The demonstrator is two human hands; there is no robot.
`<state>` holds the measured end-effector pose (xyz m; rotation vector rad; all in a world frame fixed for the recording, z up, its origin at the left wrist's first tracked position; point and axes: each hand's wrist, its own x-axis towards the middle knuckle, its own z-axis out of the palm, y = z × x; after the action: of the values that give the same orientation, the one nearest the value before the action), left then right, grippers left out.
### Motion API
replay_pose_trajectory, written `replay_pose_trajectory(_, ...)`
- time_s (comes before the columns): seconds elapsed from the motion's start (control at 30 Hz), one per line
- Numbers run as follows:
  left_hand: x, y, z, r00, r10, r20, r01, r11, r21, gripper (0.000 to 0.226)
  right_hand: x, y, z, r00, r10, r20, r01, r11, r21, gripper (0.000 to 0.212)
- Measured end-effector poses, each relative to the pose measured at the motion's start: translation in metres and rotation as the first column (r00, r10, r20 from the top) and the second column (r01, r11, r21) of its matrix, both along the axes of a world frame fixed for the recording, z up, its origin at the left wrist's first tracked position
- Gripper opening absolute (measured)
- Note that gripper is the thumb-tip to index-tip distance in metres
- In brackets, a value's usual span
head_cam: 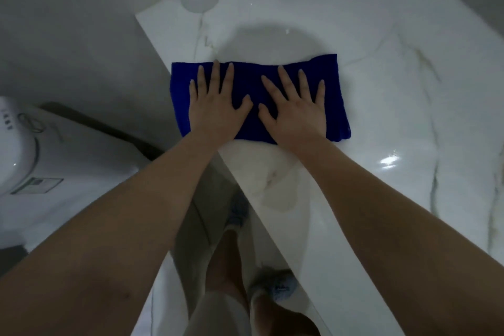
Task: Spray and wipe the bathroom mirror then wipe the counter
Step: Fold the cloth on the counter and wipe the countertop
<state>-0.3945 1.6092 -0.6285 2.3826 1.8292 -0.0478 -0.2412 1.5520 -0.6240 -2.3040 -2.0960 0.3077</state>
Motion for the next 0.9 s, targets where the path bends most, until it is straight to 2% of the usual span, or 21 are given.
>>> replay_pose_trajectory(0.53,0.109,0.155,-0.005,0.955,-0.298,-0.012,0.298,0.951,0.078,0.063,0.088,0.138,-0.006,0.965,-0.261,-0.014,0.262,0.964,0.050,0.059)
replay_pose_trajectory(0.73,0.110,0.149,-0.004,0.957,-0.289,0.007,0.288,0.956,0.061,0.061,0.086,0.129,-0.004,0.952,-0.299,-0.059,0.302,0.952,0.053,0.060)
replay_pose_trajectory(0.9,0.102,0.102,-0.005,0.954,-0.301,0.012,0.300,0.953,0.043,0.066,0.083,0.071,-0.002,0.947,-0.317,-0.053,0.319,0.947,0.034,0.059)
